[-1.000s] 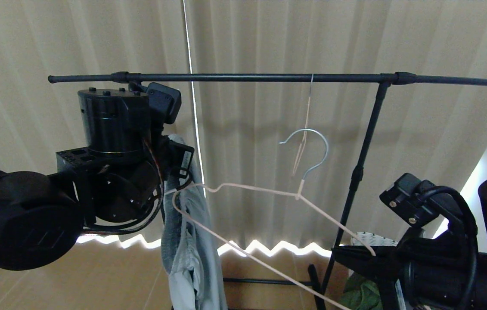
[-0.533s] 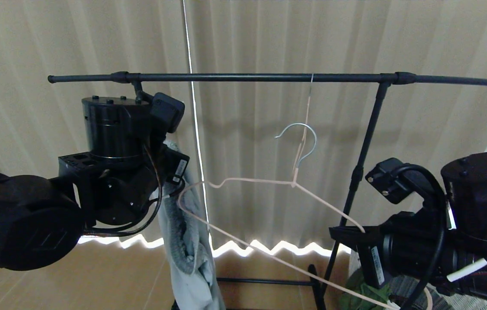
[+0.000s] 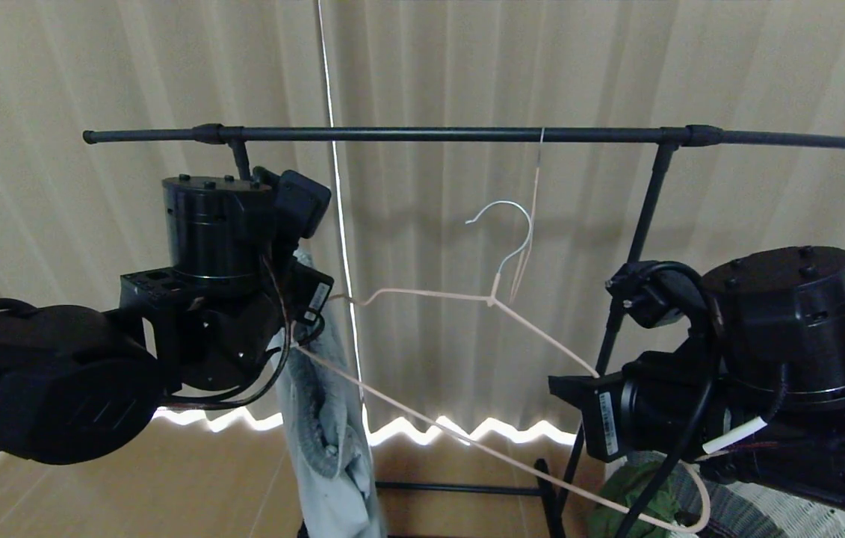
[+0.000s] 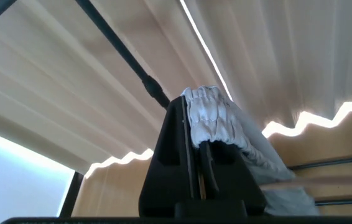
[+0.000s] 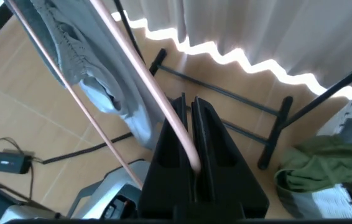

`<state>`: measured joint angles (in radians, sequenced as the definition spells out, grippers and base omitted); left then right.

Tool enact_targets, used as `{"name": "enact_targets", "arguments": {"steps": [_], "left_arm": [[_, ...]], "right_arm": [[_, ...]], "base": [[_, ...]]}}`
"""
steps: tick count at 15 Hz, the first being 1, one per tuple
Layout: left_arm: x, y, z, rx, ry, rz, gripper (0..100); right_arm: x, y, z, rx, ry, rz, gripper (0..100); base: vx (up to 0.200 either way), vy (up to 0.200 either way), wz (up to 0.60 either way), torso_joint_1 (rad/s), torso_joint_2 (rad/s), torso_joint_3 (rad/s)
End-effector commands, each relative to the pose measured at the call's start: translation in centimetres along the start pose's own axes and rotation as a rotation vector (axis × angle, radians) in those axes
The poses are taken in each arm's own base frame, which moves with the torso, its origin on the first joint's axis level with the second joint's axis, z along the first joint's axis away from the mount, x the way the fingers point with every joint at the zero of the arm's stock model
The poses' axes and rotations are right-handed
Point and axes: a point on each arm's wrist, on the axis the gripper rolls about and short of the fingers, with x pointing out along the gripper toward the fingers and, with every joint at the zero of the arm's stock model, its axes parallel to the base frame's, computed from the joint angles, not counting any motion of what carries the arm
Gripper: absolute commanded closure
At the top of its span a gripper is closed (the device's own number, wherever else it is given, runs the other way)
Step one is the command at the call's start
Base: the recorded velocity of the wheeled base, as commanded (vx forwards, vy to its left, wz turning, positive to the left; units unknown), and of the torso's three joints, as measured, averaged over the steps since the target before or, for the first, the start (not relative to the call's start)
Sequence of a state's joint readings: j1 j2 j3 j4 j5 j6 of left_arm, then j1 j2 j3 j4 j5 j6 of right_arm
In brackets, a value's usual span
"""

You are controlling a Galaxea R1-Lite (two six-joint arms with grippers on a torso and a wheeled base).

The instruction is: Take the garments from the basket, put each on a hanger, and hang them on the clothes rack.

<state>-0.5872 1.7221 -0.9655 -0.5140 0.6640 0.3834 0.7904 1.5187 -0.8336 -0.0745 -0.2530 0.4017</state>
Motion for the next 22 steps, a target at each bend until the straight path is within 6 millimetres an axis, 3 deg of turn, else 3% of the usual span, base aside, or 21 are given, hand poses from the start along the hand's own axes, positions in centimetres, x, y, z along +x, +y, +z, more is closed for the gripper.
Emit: {"name": "enact_targets", "arguments": {"steps": [1, 12, 18, 22], "left_arm": [[0.2, 0.0, 0.3, -0.006, -0.006, 0.004, 100], [0.8, 0.9, -0.6, 0.081, 0.067, 0.034, 100], [1.2, 0.4, -0.6, 0.085, 0.067, 0.028, 100], [1.3, 0.7, 0.6, 0.050, 0.037, 0.040, 100]], "right_arm": [[0.3, 0.5, 0.1, 0.009, 0.000, 0.005, 100], [4.9, 2.4, 3.6, 0.057, -0.105, -0.252, 100], [4.5, 2.3, 4.1, 0.088, -0.137, -0.231, 100], [2.7, 4.1, 2.8, 0.044, -0.090, -0.061, 100]], "base": [[0.000, 0.000, 0.00, 0.000, 0.00, 0.000], [0.000, 0.000, 0.00, 0.000, 0.00, 0.000], [0.000, 0.000, 0.00, 0.000, 0.00, 0.000], [0.000, 0.000, 0.00, 0.000, 0.00, 0.000]]}}
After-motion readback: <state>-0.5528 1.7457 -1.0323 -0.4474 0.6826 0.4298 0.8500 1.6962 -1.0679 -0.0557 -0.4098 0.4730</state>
